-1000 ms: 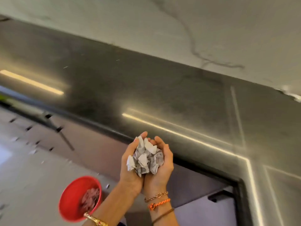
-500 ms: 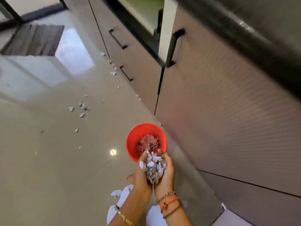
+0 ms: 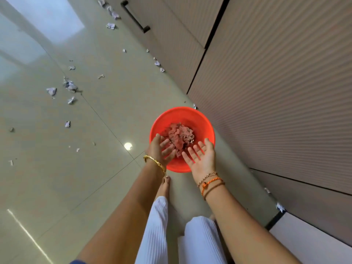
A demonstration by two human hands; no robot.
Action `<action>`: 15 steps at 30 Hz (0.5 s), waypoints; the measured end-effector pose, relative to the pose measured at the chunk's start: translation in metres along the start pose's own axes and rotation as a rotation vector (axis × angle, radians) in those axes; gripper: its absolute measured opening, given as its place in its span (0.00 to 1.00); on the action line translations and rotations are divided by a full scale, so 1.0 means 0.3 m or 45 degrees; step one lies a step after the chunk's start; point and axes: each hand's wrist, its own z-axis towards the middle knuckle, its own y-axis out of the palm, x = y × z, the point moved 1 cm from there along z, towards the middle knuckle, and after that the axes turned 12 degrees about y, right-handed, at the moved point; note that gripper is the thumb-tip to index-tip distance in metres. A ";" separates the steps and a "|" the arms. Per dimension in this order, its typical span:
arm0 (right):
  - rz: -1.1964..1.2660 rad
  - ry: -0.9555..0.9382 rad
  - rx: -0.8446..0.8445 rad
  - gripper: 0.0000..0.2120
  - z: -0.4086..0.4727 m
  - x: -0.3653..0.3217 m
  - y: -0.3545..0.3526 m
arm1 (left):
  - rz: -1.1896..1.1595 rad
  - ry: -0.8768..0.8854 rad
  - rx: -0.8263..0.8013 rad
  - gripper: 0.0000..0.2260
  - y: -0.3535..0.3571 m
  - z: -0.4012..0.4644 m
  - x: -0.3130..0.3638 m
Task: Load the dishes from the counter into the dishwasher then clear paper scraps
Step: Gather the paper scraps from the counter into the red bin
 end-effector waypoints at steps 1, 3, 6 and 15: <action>-0.007 -0.018 0.017 0.13 -0.021 -0.009 0.008 | 0.036 -0.001 0.010 0.10 0.000 -0.005 0.006; 0.006 -0.108 0.118 0.08 -0.059 -0.014 0.022 | 0.084 0.022 0.043 0.10 0.007 -0.029 0.011; 0.104 -0.304 0.222 0.13 -0.152 -0.048 0.042 | 0.196 0.145 0.034 0.12 0.033 -0.094 0.036; -0.062 -0.798 -0.403 0.13 -1.029 -0.264 0.033 | 0.449 0.791 -0.318 0.11 0.155 -0.834 0.332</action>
